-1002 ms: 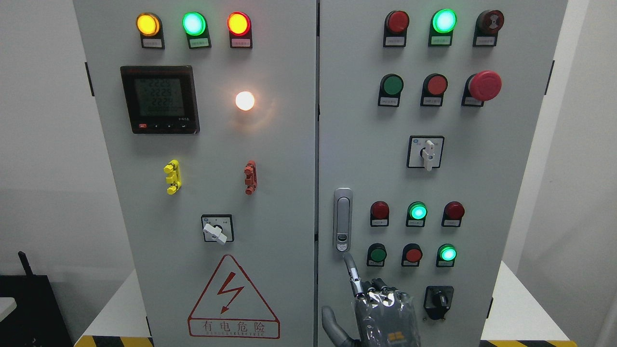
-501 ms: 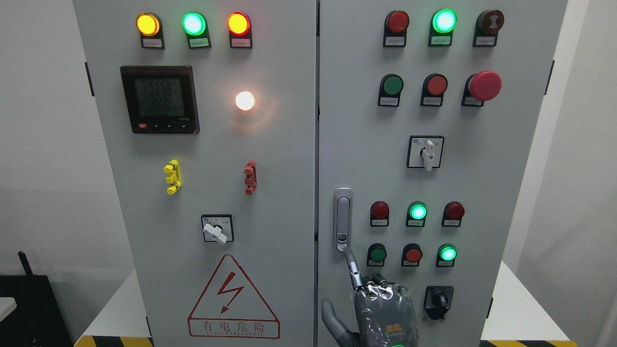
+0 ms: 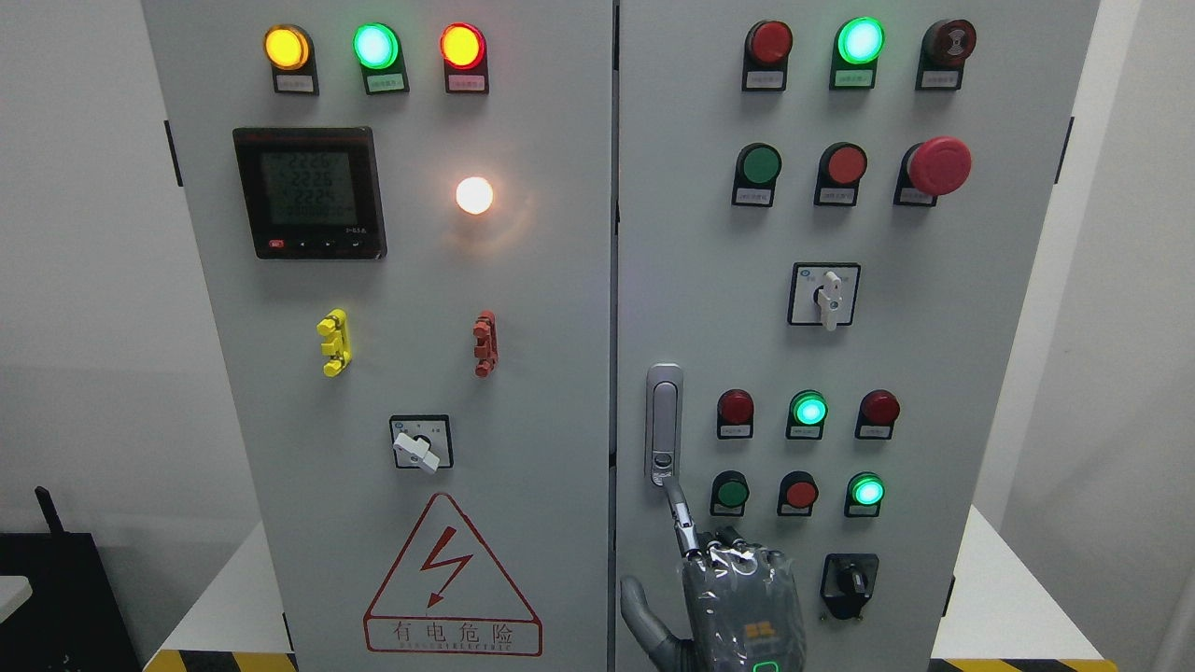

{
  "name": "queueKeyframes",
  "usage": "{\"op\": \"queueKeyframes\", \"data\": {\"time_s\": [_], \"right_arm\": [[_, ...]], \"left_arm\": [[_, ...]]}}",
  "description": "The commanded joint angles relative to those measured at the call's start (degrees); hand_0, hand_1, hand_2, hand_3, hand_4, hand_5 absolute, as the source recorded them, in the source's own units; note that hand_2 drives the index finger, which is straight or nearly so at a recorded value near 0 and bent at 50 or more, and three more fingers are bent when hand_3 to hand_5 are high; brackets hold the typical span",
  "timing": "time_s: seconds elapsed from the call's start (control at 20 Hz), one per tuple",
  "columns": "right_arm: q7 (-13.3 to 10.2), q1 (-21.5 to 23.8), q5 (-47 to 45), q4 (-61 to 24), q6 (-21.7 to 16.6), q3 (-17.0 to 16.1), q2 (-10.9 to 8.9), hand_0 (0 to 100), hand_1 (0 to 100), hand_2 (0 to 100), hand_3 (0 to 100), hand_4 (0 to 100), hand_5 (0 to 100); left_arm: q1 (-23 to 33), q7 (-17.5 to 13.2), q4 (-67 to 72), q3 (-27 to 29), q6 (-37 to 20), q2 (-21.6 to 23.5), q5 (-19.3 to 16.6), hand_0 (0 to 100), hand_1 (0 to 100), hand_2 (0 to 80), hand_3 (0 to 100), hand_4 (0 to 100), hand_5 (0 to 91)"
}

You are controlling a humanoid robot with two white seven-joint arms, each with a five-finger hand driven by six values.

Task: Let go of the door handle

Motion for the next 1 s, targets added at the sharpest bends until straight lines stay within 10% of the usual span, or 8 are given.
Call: {"op": "queueKeyframes", "data": {"time_s": [0.0, 0.95], "right_arm": [[0.2, -0.4, -0.1, 0.6, 0.0, 0.1, 0.05, 38, 19, 0, 92, 85, 98], [1.6, -0.5, -0.1, 0.6, 0.0, 0.1, 0.05, 39, 19, 0, 93, 85, 98]], "left_arm": [[-0.2, 0.0, 0.5, 0.1, 0.0, 0.0, 0.0, 12, 39, 0.0, 0, 0, 0.0], [-0.2, 0.0, 0.5, 0.1, 0.0, 0.0, 0.0, 12, 39, 0.0, 0, 0, 0.0]]}}
